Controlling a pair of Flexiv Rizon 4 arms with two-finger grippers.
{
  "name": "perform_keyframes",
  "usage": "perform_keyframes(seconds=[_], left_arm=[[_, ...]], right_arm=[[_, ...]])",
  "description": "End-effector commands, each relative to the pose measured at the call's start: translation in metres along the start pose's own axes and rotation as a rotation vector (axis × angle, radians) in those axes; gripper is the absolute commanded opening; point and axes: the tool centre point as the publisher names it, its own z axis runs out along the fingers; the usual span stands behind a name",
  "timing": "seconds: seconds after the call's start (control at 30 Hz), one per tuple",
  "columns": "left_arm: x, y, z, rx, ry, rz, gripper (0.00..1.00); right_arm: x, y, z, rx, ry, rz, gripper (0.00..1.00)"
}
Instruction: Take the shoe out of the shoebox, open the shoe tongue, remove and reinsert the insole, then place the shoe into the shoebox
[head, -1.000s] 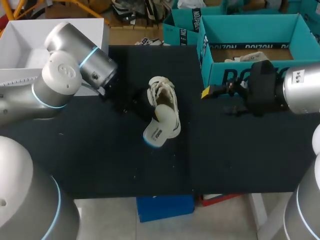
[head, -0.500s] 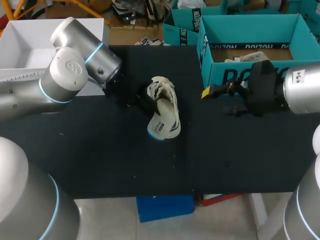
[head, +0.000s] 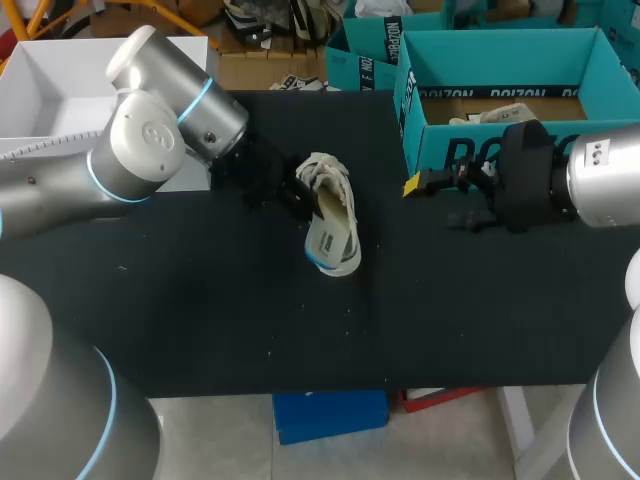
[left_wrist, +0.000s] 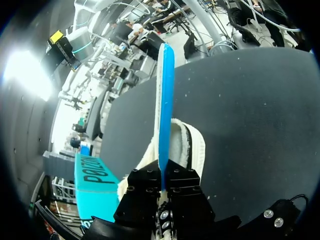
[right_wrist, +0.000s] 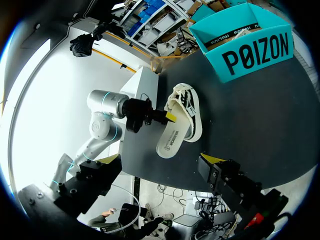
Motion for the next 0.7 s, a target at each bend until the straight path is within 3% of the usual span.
perform_keyframes(seconds=[0.03, 0.37, 0.43, 0.53, 0.7], left_arm=[[-0.001, 0.006, 0.003, -0.016, -0.001, 0.001, 0.0], [-0.003, 0.012, 0.004, -0.031, -0.008, -0.005, 0.01], [-0.004, 0.01, 0.003, -0.03, -0.011, -0.005, 0.19], [-0.006, 0.007, 0.0, -0.022, -0.023, -0.009, 0.32], [-0.006, -0.003, -0.004, -0.006, -0.022, 0.002, 0.35]], right_arm=[[0.0, 0.0, 0.001, -0.001, -0.002, 0.0, 1.0], [0.0, 0.0, 0.001, -0.001, -0.002, 0.0, 1.0], [0.0, 0.0, 0.001, -0.001, -0.002, 0.0, 1.0], [0.0, 0.0, 0.001, -0.001, -0.002, 0.0, 1.0], [0.0, 0.0, 0.001, -0.001, -0.002, 0.0, 1.0]])
